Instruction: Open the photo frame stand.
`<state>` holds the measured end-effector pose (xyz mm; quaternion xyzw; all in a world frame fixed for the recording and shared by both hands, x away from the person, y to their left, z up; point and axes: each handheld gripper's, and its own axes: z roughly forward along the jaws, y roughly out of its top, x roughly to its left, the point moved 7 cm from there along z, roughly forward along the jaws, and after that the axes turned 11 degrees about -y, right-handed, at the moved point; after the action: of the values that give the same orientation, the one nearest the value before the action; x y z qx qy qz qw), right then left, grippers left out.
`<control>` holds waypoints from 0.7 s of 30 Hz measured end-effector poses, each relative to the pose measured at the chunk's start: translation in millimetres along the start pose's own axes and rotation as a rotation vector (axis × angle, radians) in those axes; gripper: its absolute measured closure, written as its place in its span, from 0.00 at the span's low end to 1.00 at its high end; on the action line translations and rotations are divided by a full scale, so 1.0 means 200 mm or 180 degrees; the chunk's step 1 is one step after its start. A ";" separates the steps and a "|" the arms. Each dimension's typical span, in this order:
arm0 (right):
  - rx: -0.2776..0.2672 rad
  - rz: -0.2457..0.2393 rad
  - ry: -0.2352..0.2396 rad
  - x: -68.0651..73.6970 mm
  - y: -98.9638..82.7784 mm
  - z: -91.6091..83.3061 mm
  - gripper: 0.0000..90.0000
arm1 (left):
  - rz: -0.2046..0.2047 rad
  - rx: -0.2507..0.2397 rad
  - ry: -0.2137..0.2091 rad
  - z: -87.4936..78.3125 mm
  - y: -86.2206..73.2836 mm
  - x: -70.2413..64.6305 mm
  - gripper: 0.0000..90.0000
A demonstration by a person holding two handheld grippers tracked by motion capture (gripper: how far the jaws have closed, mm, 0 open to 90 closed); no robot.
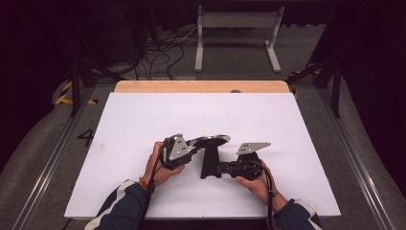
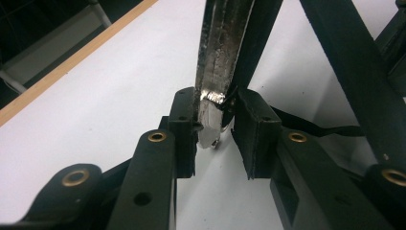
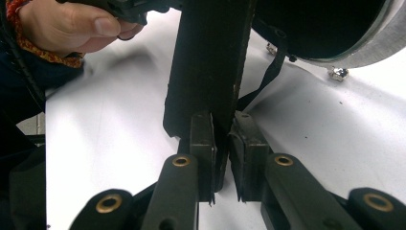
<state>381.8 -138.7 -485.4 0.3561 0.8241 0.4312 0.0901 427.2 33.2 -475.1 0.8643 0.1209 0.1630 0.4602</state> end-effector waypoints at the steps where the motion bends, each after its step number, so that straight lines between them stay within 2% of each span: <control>1: -0.0001 -0.0004 0.0000 0.00 0.00 0.00 0.90 | -0.0021 -0.0019 -0.0015 0.00 0.00 0.00 0.79; 8: 0.0018 -0.0035 -0.0013 0.00 -0.01 0.00 0.91 | -0.0033 -0.0019 -0.0009 0.00 -0.01 -0.01 0.79; 12: 0.0018 -0.0065 -0.0027 0.01 -0.01 0.01 0.91 | -0.0009 -0.0001 0.0037 0.00 -0.01 -0.01 0.79; 16: -0.0010 -0.0061 -0.0050 0.01 0.00 0.00 0.91 | 0.0085 0.0014 0.0126 0.02 -0.01 0.00 0.77; 21: -0.0022 -0.0088 -0.0071 0.00 0.00 0.01 0.91 | 0.0093 -0.0011 0.0136 0.02 -0.01 0.01 0.77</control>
<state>382.9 -137.7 -485.9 0.3491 0.8264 0.4288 0.1065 429.7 31.6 -479.1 0.8615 0.1178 0.1883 0.4565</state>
